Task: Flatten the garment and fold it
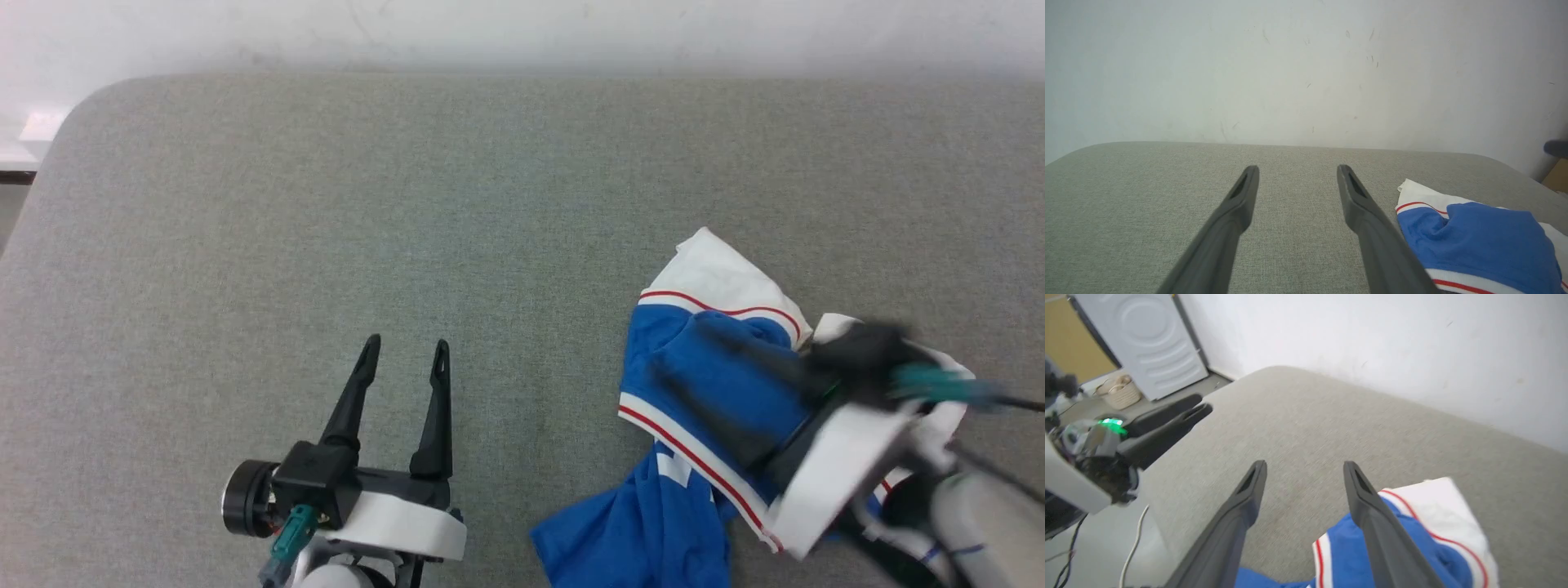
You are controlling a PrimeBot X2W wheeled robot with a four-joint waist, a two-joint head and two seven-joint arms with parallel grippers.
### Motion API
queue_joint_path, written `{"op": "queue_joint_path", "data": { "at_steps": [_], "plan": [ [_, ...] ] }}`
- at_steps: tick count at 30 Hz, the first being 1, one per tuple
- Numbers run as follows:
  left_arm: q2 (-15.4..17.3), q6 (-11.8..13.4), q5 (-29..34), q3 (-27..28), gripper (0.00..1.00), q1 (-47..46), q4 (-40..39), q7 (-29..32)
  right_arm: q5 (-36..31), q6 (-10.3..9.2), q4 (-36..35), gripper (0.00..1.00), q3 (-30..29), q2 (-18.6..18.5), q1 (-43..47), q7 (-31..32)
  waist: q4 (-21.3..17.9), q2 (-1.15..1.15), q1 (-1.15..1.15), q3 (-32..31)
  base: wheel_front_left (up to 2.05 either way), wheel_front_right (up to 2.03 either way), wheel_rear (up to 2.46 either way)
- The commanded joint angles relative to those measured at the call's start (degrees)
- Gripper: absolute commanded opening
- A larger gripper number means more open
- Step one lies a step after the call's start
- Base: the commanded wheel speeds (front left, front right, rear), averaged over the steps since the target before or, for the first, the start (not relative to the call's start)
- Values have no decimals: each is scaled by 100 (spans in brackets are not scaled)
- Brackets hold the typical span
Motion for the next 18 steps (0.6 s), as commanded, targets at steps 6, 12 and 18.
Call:
{"op": "queue_joint_path", "data": {
  "at_steps": [6,12,18],
  "plan": [
    [-6,-79,133,76,100,121,-106,-27,-1356,-6,-75,100,-2031,1034,820,-1237,-104,0,0,-29,0,0,0],
    [14,-92,220,146,100,271,-210,-27,-2359,-6,-112,100,-3513,2161,1794,-1803,-308,0,0,103,0,0,0],
    [14,-133,251,167,100,135,-343,-27,-2368,-6,-94,100,-3700,2385,2020,-1953,-600,0,0,330,0,0,0]
  ]
}}
